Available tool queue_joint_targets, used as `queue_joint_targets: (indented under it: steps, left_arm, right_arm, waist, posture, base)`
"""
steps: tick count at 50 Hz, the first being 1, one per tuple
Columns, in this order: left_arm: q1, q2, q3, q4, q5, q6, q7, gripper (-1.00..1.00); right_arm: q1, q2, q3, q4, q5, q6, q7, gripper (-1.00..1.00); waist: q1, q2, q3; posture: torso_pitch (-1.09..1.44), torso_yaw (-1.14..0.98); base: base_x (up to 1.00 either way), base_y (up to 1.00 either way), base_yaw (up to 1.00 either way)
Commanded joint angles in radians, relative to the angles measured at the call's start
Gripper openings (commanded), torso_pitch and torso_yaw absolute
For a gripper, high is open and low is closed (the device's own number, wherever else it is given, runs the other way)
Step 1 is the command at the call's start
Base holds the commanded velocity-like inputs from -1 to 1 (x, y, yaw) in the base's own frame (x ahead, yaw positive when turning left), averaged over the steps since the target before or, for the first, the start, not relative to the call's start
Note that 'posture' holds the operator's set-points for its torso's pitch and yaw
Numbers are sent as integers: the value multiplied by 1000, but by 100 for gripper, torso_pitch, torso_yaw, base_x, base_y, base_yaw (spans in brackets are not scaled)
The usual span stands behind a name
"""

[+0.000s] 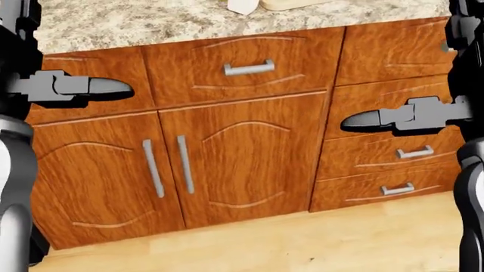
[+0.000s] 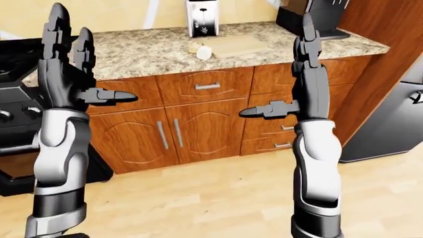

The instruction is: Place the bread and cheese on the cutting board.

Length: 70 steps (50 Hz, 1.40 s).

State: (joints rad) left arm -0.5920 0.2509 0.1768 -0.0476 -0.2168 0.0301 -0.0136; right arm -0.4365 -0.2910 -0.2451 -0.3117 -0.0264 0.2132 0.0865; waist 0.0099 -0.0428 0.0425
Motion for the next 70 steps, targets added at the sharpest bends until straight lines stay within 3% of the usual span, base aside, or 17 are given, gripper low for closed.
queue_joint_targets:
  steps: [1, 11, 12, 14, 24, 28, 29, 32, 40, 44, 45, 46, 54, 58, 59, 62, 70]
  left_arm:
    - [-28, 14, 16, -36, 0, -31, 6, 100]
    - [-25, 12, 14, -42, 4, -37, 2, 100]
    - [-25, 12, 13, -44, 4, -37, 1, 100]
    - [-23, 12, 13, -47, 5, -37, 1, 100]
    - [-29, 14, 15, -30, 13, -54, 1, 100]
    - [-27, 14, 15, -29, 8, -54, -2, 100]
    - [-33, 16, 18, -24, 6, -49, 3, 100]
    - [-25, 10, 11, -32, 12, -50, 6, 100]
    - [-22, 8, 10, -23, 25, -64, -4, 100]
    - [-19, 7, 8, -13, 33, -74, -5, 100]
    - [-23, 7, 9, -10, 34, -73, -4, 100]
    - [-25, 7, 10, -10, 32, -70, -3, 100]
    - [-11, -1, 6, -16, 35, -68, -4, 100]
    - [-11, -1, 7, -28, 30, -57, -7, 100]
    - [-11, -1, 6, -31, 30, -56, -7, 100]
    - [-8, -2, 5, -35, 31, -57, -8, 100]
    - [-2, -3, 5, -40, 34, -59, -11, 100]
  right_arm:
    - [-25, -4, 2, -24, 2, -30, 0, 100]
    - [-47, -10, 3, -56, 4, 23, 9, 100]
    - [-53, -13, 3, -63, 8, 38, 11, 100]
    - [-19, 0, 5, -44, 3, -16, 7, 100]
    - [-9, 7, 8, -34, 6, -30, 4, 100]
    - [-46, -5, 8, -50, 8, 24, 9, 100]
    - [-9, 9, 12, -30, 3, -34, 7, 100]
    - [-31, 0, 11, -44, 4, 8, 12, 100]
    - [-25, 7, 18, -47, -4, -3, 20, 100]
    - [-18, 11, 16, -44, -4, -9, 23, 100]
    - [-11, 14, 19, -47, -6, -12, 23, 100]
    - [20, 28, 23, -22, -11, -70, 20, 100]
    - [-12, 17, 17, -39, -5, -14, 21, 100]
    - [-3, 23, 21, -35, -7, -30, 23, 100]
    - [-10, 20, 20, -39, -6, -17, 23, 100]
    - [-9, 20, 20, -43, -6, -15, 24, 100]
    - [19, 31, 25, -38, -10, -49, 27, 100]
  waist:
    - [5, -5, -14]
    - [-17, 99, -26]
    - [-13, 77, -28]
    - [-22, 111, 10]
    - [11, 41, -12]
    - [18, -53, -38]
    - [5, -8, -22]
    - [-2, -21, -16]
    - [-18, 47, -11]
    - [-26, 130, -64]
    - [-10, 98, -23]
    - [-18, 117, -11]
    - [7, 50, -18]
    - [10, -38, -42]
    - [4, 1, -29]
    - [-8, -13, -24]
    - [-20, 78, -16]
  posture:
    - [0, 0]
    - [0, 0]
    - [0, 0]
    - [0, 0]
    - [0, 0]
    - [0, 0]
    - [0, 0]
    - [0, 0]
    - [0, 0]
    - [0, 0]
    - [0, 0]
    - [0, 0]
    - [0, 0]
    - [0, 0]
    - [0, 0]
    - [0, 0]
    - [0, 0]
  base:
    - [31, 0, 0]
    - [30, 0, 0]
    - [40, -27, 0]
    - [40, -21, 0]
    - [35, -7, 0]
    - [32, -2, 0]
    - [31, 0, 0]
    - [33, 0, 0]
    - [33, 0, 0]
    - [28, 0, 0]
    - [23, 0, 0]
    - [24, 0, 0]
    - [23, 0, 0]
    - [23, 0, 0]
    - [23, 0, 0]
    - [23, 0, 0]
    - [23, 0, 0]
